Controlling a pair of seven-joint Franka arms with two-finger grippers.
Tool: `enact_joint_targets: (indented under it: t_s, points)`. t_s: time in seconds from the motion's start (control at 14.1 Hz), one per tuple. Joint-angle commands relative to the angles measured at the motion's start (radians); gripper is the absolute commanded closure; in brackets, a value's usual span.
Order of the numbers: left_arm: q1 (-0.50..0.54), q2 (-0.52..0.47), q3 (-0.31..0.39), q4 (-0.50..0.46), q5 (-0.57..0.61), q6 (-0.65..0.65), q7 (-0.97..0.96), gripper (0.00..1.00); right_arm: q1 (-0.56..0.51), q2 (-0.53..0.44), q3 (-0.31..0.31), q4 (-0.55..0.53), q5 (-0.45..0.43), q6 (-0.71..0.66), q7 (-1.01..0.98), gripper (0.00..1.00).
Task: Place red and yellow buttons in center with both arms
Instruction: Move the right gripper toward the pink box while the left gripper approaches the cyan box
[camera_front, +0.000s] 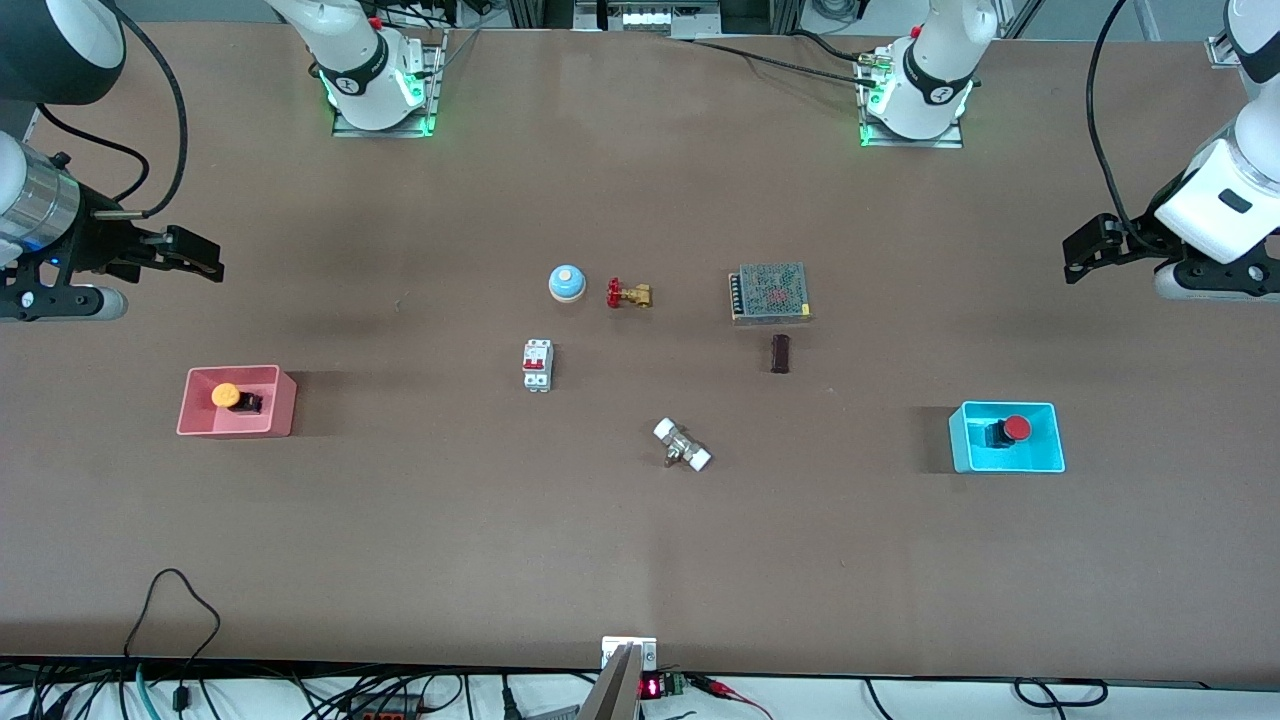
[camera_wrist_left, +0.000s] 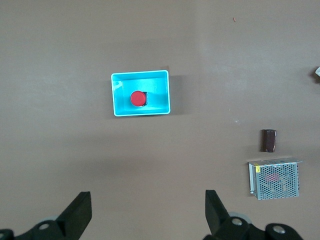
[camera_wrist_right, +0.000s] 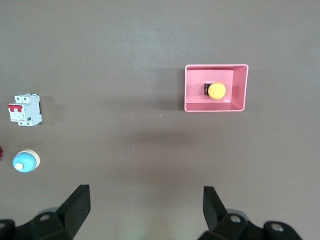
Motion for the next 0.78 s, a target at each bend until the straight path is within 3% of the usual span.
enact_joint_targets:
  t_s: [0.0, 0.43, 0.57, 0.71]
  points:
    - [-0.005, -0.008, 0.005, 0.005, -0.012, -0.019, 0.012, 0.00, -0.003, 0.011, 0.003, 0.031, 0.013, -0.027, 0.012, 0.00]
    - [-0.008, 0.006, 0.004, 0.005, -0.012, -0.023, 0.000, 0.00, -0.037, 0.026, 0.003, 0.002, 0.014, 0.000, -0.002, 0.00]
    - [-0.006, 0.024, 0.005, 0.013, -0.018, -0.048, 0.002, 0.00, -0.040, 0.035, 0.004, -0.041, -0.027, 0.022, -0.020, 0.00]
    - [0.000, 0.122, 0.007, 0.112, -0.043, -0.054, 0.000, 0.00, -0.042, 0.045, 0.004, -0.108, -0.081, 0.117, -0.020, 0.00]
